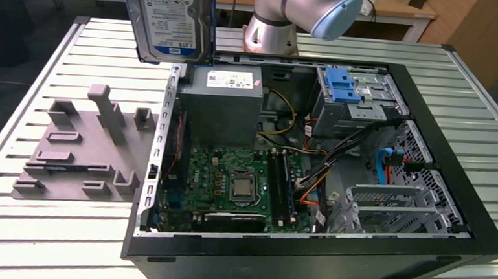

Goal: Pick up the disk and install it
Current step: 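Pick up the disk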

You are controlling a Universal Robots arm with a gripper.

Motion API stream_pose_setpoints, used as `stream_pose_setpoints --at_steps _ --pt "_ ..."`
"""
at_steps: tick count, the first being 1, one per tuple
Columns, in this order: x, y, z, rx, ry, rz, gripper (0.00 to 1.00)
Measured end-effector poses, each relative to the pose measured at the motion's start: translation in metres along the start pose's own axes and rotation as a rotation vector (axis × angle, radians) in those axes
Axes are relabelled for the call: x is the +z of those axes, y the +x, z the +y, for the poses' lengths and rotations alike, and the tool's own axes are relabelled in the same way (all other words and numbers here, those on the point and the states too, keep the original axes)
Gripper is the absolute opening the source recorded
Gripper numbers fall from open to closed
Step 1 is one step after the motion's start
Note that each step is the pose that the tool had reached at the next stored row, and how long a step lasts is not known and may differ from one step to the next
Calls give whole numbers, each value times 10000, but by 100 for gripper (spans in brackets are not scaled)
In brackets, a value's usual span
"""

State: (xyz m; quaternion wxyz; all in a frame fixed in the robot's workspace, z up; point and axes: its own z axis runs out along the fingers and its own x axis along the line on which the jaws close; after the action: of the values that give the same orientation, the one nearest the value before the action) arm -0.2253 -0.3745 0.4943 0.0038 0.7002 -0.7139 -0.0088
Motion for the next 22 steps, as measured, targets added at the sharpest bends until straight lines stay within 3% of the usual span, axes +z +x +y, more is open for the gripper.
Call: stream_pose_setpoints --at_steps 10,17,22 --pt "-2 8 -88 0 0 0 36" --pt "-3 108 -120 -1 0 0 36" --pt "-3 141 -142 0 1 -1 36"
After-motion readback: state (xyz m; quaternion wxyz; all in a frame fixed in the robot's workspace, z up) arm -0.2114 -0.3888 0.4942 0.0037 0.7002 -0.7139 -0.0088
